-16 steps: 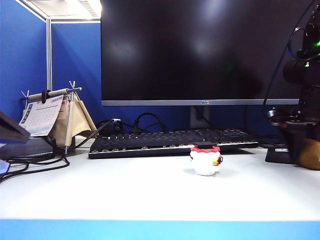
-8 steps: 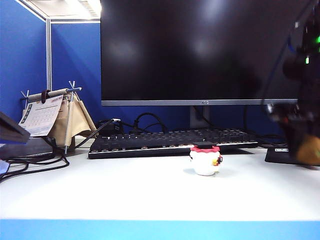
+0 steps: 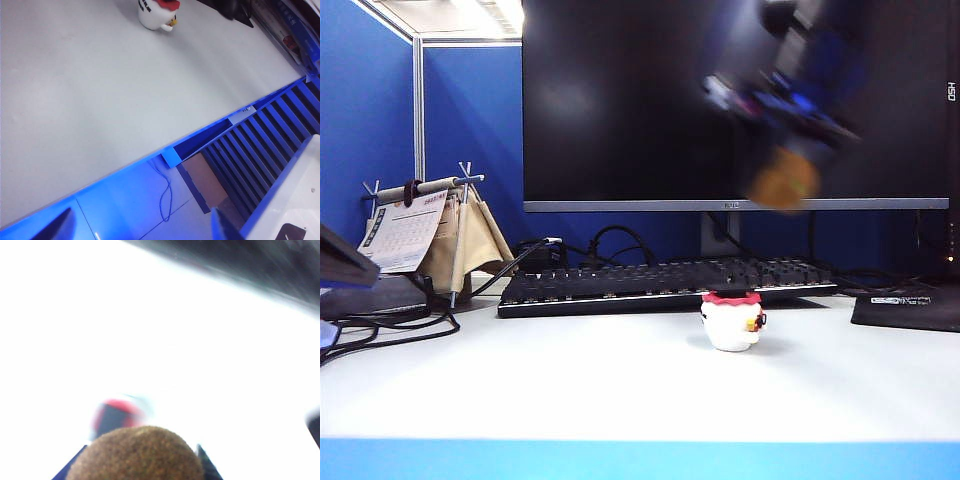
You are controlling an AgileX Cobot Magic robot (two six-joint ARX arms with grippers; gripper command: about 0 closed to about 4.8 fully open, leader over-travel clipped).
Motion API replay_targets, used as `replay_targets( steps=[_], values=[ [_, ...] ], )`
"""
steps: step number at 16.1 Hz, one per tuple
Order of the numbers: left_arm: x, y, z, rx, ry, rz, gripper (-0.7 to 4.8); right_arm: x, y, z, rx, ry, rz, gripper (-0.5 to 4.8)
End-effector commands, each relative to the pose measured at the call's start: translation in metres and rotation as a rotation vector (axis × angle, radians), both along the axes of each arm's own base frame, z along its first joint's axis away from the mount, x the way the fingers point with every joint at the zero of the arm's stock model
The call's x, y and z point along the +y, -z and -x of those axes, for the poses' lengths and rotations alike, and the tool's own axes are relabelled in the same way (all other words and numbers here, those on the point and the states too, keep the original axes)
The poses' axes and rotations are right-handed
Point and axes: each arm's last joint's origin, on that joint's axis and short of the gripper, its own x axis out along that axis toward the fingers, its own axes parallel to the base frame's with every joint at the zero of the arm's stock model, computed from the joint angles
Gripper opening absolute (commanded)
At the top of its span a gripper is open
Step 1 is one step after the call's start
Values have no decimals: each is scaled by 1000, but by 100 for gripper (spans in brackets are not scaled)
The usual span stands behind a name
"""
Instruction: Place the kiwi on top of the doll with a flat head.
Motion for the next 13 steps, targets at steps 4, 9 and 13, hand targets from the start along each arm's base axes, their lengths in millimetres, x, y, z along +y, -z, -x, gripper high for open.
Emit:
replay_targets(
  steps=[4, 9, 13],
  values=[
    [0, 1, 1, 11, 12, -10, 354, 14, -2, 6, 54, -48, 26, 179],
    [0, 1, 1, 10, 12, -10, 354, 28, 30, -4, 155, -65, 56, 179],
    [0, 1, 1, 10, 12, -11, 354, 37, 43, -7, 181, -84, 64, 179]
  ],
)
